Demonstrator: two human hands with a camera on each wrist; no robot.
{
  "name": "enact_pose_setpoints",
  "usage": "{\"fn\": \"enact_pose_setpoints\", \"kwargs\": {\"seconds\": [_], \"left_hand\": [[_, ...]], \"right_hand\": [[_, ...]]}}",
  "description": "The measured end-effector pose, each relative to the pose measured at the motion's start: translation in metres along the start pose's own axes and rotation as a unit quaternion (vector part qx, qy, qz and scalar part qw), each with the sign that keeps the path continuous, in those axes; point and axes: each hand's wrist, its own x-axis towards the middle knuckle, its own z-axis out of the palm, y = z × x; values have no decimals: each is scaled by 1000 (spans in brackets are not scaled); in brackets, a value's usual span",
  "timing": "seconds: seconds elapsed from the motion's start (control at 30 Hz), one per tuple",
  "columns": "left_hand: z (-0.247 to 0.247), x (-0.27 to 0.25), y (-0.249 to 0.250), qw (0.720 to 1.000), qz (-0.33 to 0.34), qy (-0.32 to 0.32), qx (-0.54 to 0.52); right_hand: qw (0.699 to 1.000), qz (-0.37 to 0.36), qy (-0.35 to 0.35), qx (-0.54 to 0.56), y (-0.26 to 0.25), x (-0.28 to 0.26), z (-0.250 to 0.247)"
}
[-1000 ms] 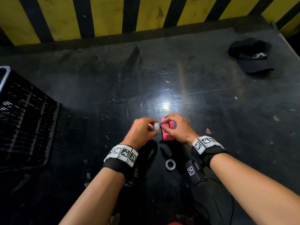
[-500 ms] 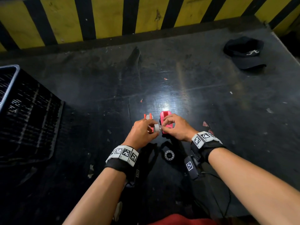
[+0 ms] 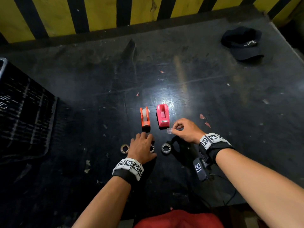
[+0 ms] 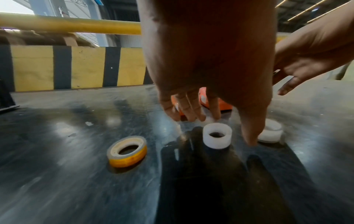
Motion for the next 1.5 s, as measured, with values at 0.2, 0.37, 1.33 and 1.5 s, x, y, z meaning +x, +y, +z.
{"fn": "enact_pose_setpoints", "kwargs": {"seconds": [0.2, 0.37, 1.33, 1.5], "left_hand": [[6, 13, 33, 990, 137, -19, 4], [8, 20, 31, 985, 134, -3, -108], [-49, 26, -1, 853, 30, 82, -514], [-61, 31, -10, 867, 9, 88, -491]], "right_hand": [[1000, 21, 5, 5, 11, -10, -9], [1000, 20, -1, 3, 16, -16, -17], [999, 12, -24, 21, -28, 12, -14], [994, -23, -61, -90, -23, 41, -12]]}}
